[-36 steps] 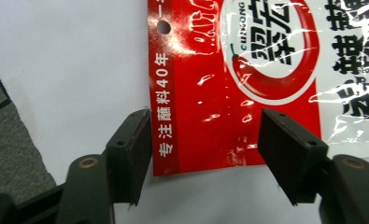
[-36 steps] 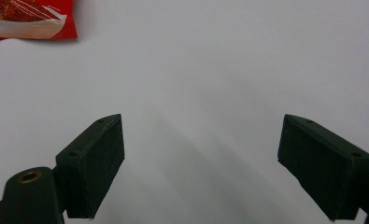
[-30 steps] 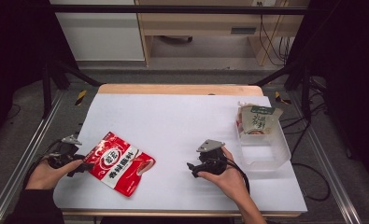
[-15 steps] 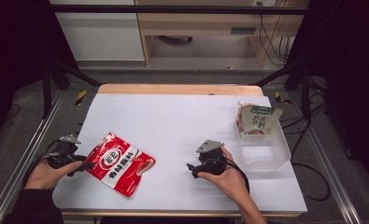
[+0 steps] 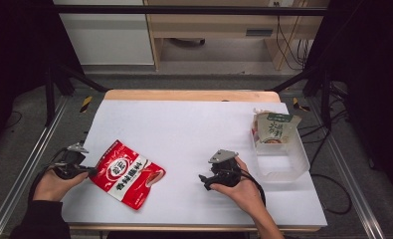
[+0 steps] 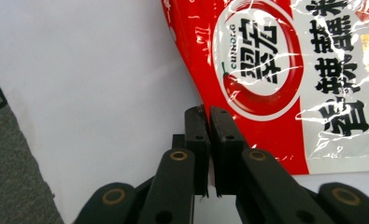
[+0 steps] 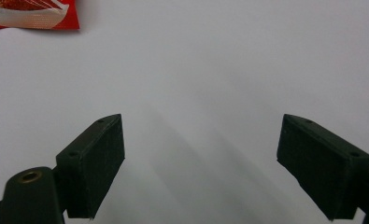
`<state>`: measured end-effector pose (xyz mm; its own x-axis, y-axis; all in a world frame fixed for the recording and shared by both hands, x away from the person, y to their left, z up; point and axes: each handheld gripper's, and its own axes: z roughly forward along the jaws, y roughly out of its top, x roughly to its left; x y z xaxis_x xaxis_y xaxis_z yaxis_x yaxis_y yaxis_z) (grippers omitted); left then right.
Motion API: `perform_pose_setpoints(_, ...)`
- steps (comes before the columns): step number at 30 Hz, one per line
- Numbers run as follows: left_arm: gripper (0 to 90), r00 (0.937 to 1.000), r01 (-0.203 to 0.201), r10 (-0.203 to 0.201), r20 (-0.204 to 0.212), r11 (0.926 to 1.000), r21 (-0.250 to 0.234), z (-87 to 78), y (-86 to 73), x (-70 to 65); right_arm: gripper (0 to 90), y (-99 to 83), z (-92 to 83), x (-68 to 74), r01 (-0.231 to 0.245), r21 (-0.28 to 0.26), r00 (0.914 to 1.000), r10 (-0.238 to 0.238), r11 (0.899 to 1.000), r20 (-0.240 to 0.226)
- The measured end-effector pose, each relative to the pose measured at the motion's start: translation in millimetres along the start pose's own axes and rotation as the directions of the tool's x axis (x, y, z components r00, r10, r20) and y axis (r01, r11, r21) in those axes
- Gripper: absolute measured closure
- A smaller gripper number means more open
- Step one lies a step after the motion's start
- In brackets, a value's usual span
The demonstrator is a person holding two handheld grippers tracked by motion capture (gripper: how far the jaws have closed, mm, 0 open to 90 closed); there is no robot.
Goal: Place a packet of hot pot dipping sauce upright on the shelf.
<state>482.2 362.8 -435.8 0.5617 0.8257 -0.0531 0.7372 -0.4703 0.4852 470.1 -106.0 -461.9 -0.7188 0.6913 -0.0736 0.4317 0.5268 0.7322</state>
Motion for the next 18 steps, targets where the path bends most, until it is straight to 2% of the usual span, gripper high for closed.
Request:
perform_pose_setpoints(3,89.0,0.9988,-0.039,0.039,-0.031,0.9992,0.001,1.4,6.1,-5.9,15.7,-0.1,-0.2,0.2,0.001,-0.003,1.0,-0.001,1.0,0.0)
perform_pose_setpoints(10,90.0,0.9961,-0.077,0.076,-0.044,0.9965,-0.033,0.7,14.9,-12.7,15.7,-0.4,0.4,0.3,0.012,0.005,0.9999,-0.012,1.0,0.003)
perform_pose_setpoints(12,90.0,0.9927,-0.111,0.108,-0.054,0.9931,-0.038,1.3,21.4,-17.0,15.7,-0.2,0.2,0.2,0.014,0.004,0.9999,-0.014,1.0,0.006)
perform_pose_setpoints(15,90.0,0.9885,-0.147,0.145,-0.044,0.9878,-0.052,2.3,30.3,-23.4,15.8,0.0,-1.0,-0.2,0.006,-0.006,1.0,-0.006,1.0,0.007)
perform_pose_setpoints(18,90.0,0.9868,-0.162,0.16,-0.022,0.9849,-0.063,2.8,37.5,-28.2,16.0,0.6,-1.5,-0.2,0.002,-0.011,1.0,-0.001,1.0,0.01)
